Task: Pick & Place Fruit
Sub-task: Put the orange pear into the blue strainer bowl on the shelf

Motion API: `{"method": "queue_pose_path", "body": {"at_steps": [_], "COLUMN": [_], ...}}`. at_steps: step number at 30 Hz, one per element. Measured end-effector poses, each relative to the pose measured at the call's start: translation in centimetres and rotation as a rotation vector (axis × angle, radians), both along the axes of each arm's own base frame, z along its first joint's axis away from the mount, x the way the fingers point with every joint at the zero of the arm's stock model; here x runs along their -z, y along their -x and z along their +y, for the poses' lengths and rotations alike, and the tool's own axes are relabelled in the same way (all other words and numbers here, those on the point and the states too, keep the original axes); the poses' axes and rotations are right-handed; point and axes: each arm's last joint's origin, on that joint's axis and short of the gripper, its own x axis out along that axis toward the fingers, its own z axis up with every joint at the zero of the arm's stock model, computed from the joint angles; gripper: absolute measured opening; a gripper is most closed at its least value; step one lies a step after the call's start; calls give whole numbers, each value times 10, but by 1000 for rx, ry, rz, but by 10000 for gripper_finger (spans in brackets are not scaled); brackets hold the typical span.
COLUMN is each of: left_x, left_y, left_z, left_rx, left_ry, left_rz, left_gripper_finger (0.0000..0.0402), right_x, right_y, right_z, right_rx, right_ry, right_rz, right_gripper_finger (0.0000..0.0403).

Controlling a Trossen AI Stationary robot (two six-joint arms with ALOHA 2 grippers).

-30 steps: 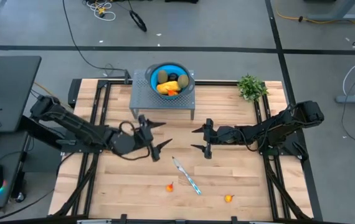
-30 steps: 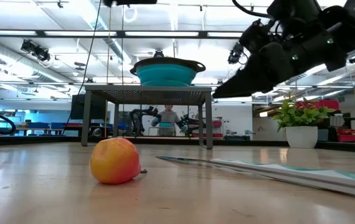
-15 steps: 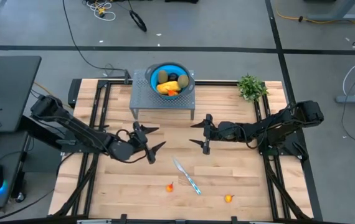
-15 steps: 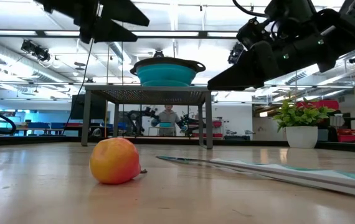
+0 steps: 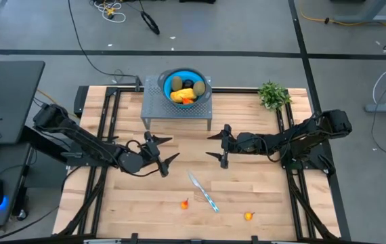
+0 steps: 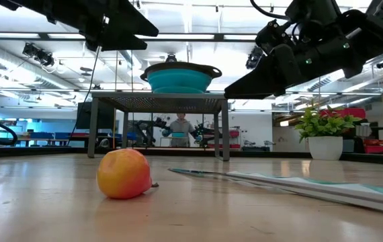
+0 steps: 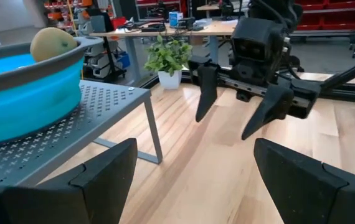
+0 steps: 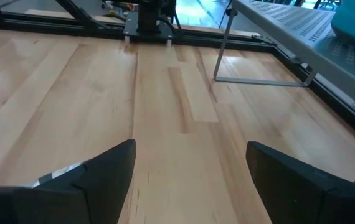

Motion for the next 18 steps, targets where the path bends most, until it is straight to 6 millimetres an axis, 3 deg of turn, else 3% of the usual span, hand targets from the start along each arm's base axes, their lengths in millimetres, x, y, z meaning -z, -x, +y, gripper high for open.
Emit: {"method": "queue_pose_path", "body": {"at_steps": [11, 18], "left_x": [1, 2], "left_y": [-11, -12], "left_z": [19, 18], "left_rx": [133, 194], "left_ry": [67, 128], "left_rz": [19, 8], "left_gripper_finger": [332, 332], "right_x": [2, 4], "right_y": [1, 1], "right_z": [0, 0], "right_rx": [17, 25], "right_ry": [-48, -67], "right_rz": [17, 30], "right_gripper_finger": [316, 316]}}
